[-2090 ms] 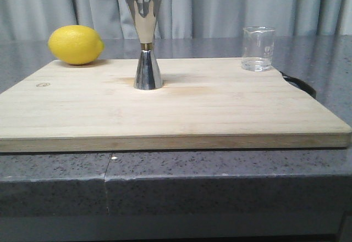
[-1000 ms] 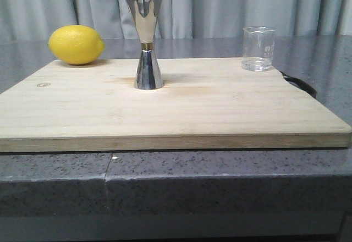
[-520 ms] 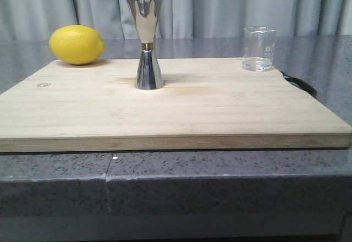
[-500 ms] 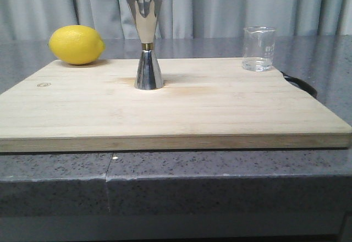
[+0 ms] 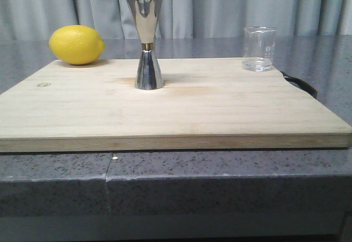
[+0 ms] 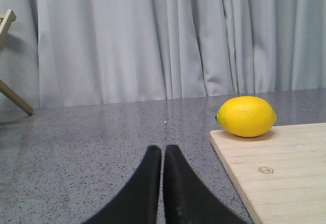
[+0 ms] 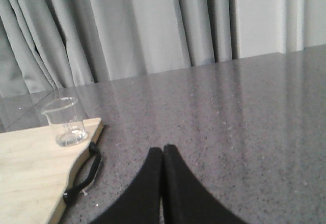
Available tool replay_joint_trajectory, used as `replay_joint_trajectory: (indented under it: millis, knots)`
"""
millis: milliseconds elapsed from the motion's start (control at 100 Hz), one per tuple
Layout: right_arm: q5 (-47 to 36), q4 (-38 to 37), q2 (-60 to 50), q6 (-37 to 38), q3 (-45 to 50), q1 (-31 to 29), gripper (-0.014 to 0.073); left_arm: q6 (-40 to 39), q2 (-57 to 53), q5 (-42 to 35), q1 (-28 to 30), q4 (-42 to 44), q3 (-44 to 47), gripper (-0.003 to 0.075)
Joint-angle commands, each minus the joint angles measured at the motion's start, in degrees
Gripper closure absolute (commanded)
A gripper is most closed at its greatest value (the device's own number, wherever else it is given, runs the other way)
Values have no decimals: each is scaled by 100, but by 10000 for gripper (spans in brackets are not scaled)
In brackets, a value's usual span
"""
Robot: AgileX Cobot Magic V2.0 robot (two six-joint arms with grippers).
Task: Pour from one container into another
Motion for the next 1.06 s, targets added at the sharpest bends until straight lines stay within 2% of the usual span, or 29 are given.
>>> replay_joint_trajectory:
  millis: [0,50,290,1050]
  knots:
    - [-1004,145,-157,-130,187,5,669,-77,-136,-417,-22,-3,201,739]
    - [-1314,156,-157,-130,393,5,669,-77,-136,-417,-22,-3,201,739]
    - [-843,243,-157,-139,368,5,669,-77,-136,-417,-22,-3,201,739]
    - [-840,243,-157,-139,368,5,669,-77,-136,-417,-22,-3,201,739]
